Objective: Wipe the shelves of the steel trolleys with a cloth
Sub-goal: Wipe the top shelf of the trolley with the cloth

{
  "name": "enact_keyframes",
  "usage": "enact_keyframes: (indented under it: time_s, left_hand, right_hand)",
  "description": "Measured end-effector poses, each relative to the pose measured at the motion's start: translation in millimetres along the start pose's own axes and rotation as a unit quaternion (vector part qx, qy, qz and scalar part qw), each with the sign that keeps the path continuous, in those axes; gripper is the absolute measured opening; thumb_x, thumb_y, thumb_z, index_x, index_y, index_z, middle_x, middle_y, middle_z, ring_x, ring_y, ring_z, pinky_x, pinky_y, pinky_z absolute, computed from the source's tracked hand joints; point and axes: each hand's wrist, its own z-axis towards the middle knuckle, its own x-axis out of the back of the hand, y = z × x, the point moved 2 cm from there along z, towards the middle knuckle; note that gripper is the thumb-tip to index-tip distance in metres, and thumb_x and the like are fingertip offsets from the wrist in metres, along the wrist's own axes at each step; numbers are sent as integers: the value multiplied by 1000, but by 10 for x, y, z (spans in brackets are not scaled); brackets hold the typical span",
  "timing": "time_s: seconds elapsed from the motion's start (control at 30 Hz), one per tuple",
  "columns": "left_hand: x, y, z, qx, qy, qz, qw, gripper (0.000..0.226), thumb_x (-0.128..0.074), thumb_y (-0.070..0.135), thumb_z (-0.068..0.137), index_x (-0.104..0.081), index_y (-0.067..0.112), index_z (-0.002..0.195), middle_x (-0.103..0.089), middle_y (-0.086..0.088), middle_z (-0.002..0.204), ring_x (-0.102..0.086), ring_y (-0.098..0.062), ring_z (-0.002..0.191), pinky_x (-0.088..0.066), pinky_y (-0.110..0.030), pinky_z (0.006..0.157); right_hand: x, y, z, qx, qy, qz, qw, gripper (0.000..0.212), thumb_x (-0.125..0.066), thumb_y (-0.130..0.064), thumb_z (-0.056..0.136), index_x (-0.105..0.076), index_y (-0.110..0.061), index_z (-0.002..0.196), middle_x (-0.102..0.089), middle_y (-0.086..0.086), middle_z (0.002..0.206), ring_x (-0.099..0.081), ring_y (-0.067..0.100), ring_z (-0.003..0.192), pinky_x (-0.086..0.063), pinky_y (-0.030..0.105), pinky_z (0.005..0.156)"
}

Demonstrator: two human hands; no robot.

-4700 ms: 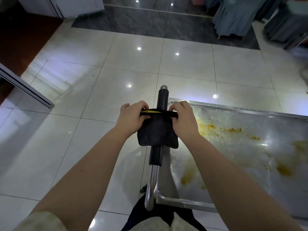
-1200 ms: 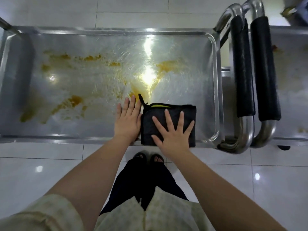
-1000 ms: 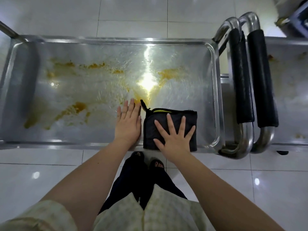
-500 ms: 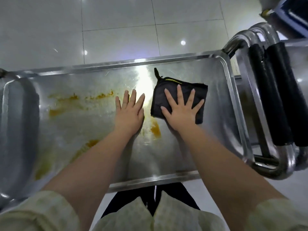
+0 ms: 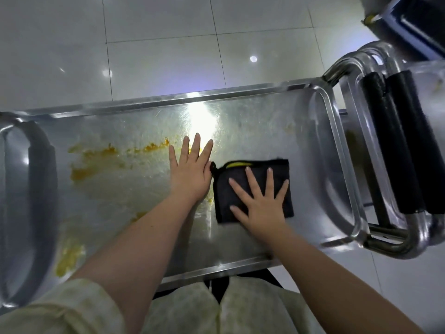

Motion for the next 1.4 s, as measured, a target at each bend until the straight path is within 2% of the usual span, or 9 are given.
enact_keyframes:
  time_s: [0.13, 0.3, 0.47, 0.63, 0.77, 0.97, 1.1, 1.23, 1.4]
  left_hand:
    - [2, 10, -12, 1, 5, -7, 1000, 55, -18, 43, 99, -14, 35, 154, -9, 1, 163, 0, -24, 150, 1, -57, 117]
    - [-8, -2, -12, 3, 14, -11, 1000, 57, -22, 42, 99, -16, 31, 154, -13, 1, 163, -3, -24, 150, 0, -57, 118]
    - [9, -9, -14, 5, 12, 3, 1000, 55, -22, 34, 98, -19, 32, 154, -12, 2, 163, -4, -24, 150, 2, -55, 118]
    - [31, 11, -9, 18, -1, -3, 1000, 55, -21, 33, 100, -12, 35, 154, -7, 3, 163, -1, -24, 150, 8, -53, 118]
    - [57, 34, -9, 25, -10, -5, 1000, 54, -22, 33, 102, -9, 35, 154, -4, 3, 163, 2, -24, 150, 7, -54, 118]
    - [76, 26, -9, 24, -5, -17, 1000, 53, -28, 32, 103, -15, 35, 154, -10, 2, 163, -4, -23, 150, 3, -54, 118]
    - [45, 32, -11, 29, -12, -3, 999, 54, -14, 39, 101, -6, 38, 154, -2, 5, 163, 1, -21, 150, 4, -53, 119]
    - [45, 40, -9, 28, -24, 18, 999, 54, -8, 40, 100, -1, 35, 154, 1, 3, 163, 4, -24, 150, 4, -56, 118]
    - [184, 250, 70, 21, 6, -18, 1000, 55, -28, 28, 101, -17, 25, 155, -9, -2, 163, 1, -25, 150, 5, -57, 118]
  right_hand:
    - [317, 78, 938, -93, -10, 45, 995, 67, -9, -78, 86, 24, -58, 141, 25, -8, 160, 28, 44, 142, 16, 75, 102]
    - [450, 62, 1336, -100, -20, 32, 994, 67, -5, -76, 87, 25, -54, 142, 26, -5, 160, 27, 46, 141, 14, 77, 101]
    - [215, 60, 602, -6, 1, 17, 1000, 67, -12, -74, 89, 13, -53, 148, 15, -5, 163, 22, 45, 144, 10, 76, 104]
    - [-122, -87, -484, 93, -10, -16, 995, 70, -30, -71, 90, -16, -45, 153, -11, 2, 164, 1, 51, 145, -3, 80, 104]
    - [-113, -155, -571, 76, -24, -8, 997, 66, -30, -69, 91, -22, -46, 152, -17, 3, 163, -6, 55, 143, -6, 79, 102]
    - [126, 23, 267, 28, 6, 4, 1000, 63, -15, -73, 92, 3, -54, 150, 5, -5, 164, 15, 50, 144, 11, 75, 105]
    - [447, 397, 1373, -65, 12, 29, 997, 62, 2, -77, 85, 26, -59, 139, 25, -10, 160, 25, 48, 141, 19, 74, 101]
    - [603, 481, 1898, -101, -10, 35, 994, 62, -1, -77, 86, 27, -59, 138, 29, -11, 159, 27, 49, 140, 17, 76, 100]
    - [548, 496, 1622, -47, -24, 19, 998, 62, 3, -76, 86, 28, -56, 139, 29, -9, 159, 28, 47, 140, 18, 74, 102]
